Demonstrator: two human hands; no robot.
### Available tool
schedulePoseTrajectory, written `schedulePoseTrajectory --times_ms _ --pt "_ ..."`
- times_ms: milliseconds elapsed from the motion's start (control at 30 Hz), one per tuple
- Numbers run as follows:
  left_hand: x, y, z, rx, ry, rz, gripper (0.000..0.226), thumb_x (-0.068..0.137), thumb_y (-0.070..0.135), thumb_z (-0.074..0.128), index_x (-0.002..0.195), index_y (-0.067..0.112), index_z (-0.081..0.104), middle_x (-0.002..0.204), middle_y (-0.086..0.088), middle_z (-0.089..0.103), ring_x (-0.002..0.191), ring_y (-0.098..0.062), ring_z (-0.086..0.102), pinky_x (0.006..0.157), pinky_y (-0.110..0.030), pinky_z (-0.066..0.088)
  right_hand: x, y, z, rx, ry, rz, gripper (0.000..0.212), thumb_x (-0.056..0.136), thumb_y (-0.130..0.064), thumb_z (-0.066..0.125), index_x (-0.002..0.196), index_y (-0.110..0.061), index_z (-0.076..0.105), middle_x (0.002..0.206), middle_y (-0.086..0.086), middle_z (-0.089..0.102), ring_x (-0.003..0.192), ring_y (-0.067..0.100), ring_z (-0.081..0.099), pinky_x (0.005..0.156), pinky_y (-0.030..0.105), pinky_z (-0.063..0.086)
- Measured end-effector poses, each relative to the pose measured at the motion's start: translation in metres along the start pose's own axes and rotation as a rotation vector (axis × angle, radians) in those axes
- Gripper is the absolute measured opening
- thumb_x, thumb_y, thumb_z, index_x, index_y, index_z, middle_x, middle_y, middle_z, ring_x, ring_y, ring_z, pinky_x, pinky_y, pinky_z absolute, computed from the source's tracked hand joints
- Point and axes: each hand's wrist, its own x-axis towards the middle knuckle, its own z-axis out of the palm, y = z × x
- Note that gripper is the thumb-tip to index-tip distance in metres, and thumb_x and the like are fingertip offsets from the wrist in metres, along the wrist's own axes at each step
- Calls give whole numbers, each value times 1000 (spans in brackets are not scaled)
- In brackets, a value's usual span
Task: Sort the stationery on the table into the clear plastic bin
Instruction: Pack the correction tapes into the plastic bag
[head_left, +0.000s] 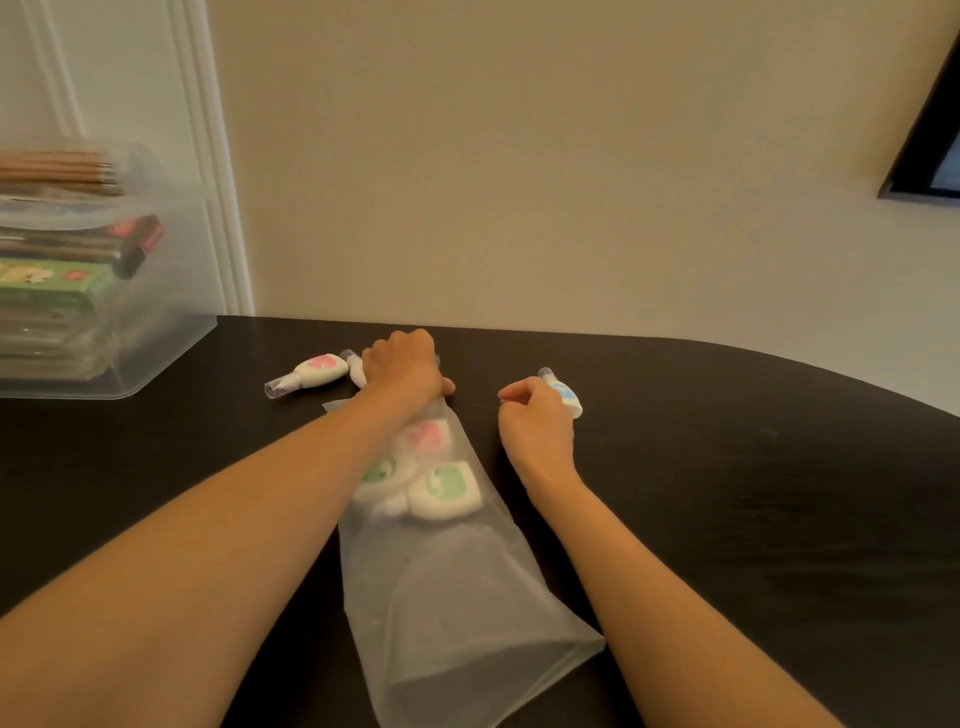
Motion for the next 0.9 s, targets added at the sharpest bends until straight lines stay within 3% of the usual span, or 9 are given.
schedulePoseTrajectory --times_ms 200,333,400,467,533,633,700,800,900 --pt "1 9 -3 -41 -94 61 26 92 14 52 115 3 53 125 -16 50 118 -35 48 95 -38 37 8 4 1 174 98 36 27 92 -1 44 113 -9 58 100 -8 45 97 11 54 84 23 43" --pt "-12 9 -12 -212 -55 58 46 94 21 41 140 15 35 137 -17 39 124 -35 39 88 -38 28 -1 2 -6 306 99 9 37 90 1 44 122 -16 54 113 -1 59 100 10 56 88 24 46" --pt "-28 7 -25 -296 -49 109 53 93 20 39 144 19 24 136 -14 38 123 -35 39 98 -42 27 -11 0 -8 348 60 -59 44 92 0 44 130 -21 49 116 -2 54 92 5 54 87 24 47" --pt "-45 1 -39 -214 -157 212 61 89 17 37 146 27 17 136 -12 38 124 -36 39 107 -57 21 -24 -2 -13 386 11 -122 49 93 0 44 135 -25 45 116 -5 48 87 3 54 86 25 50" --pt "-62 -5 -51 -105 -310 268 62 89 17 36 147 25 14 126 -12 46 119 -32 44 107 -53 20 -36 -4 -17 434 -58 -160 51 93 1 44 134 -28 46 119 -4 47 92 6 58 85 26 52" --pt "-87 -12 -67 -129 -441 293 42 94 18 43 134 8 32 106 -9 54 89 -18 55 80 -31 38 -56 -6 -27 573 -207 -112 44 94 -2 45 130 -27 50 118 1 53 93 12 62 78 24 55" --pt "-99 -18 -75 -164 -495 340 27 95 20 49 117 5 49 103 -10 58 83 -15 56 79 -32 45 -69 -9 -34 638 -281 -75 34 96 -6 45 124 -20 56 105 2 61 82 10 62 74 24 55" --pt "-115 -28 -81 -281 -506 377 27 91 25 57 98 -1 63 88 -9 68 71 -13 59 67 -22 45 -86 -12 -45 632 -316 -41 25 95 -4 47 113 -9 63 85 4 62 68 8 58 67 20 55" --pt "-124 -32 -77 -460 -433 361 25 89 25 61 91 1 63 76 -3 66 55 0 63 49 -8 43 -91 -10 -51 603 -386 -24 18 91 -5 54 106 -7 65 85 4 64 67 6 59 66 18 53"
